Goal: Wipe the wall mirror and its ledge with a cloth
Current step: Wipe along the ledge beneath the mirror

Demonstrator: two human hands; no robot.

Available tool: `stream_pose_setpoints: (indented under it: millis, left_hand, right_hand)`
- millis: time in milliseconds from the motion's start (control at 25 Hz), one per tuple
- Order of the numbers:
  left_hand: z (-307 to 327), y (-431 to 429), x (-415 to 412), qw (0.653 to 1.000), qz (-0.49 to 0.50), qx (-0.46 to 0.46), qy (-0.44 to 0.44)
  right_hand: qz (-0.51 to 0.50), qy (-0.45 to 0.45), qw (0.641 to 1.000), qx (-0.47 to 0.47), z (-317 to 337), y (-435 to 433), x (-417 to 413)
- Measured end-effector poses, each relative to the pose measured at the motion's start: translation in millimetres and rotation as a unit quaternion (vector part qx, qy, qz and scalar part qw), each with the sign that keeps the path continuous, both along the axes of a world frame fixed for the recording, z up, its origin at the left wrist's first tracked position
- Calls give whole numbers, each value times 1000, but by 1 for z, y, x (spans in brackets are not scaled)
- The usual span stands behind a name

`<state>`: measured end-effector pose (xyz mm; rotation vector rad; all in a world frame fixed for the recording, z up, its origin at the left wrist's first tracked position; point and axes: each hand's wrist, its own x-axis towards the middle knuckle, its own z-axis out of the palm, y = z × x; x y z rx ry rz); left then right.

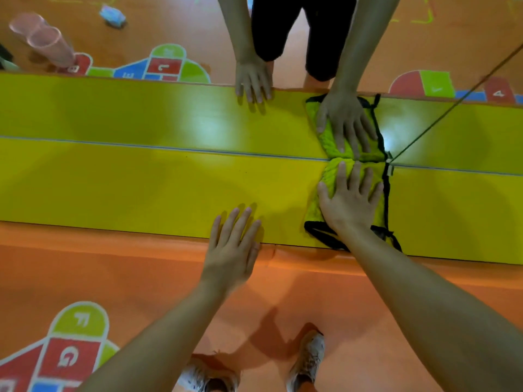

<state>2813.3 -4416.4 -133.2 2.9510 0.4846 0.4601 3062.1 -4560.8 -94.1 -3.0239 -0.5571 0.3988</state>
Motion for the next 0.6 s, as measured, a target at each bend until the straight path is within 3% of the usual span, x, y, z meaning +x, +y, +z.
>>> stream_pose_setpoints:
  millis: [360, 600]
  left_hand:
    - [-8, 114, -89, 996, 90, -16, 23]
    - [-7, 176, -133, 995, 94, -33, 20]
  right_hand:
    - [1, -10, 1000, 9, -1, 113, -75]
    - [9, -9, 1000, 6, -4, 192, -127]
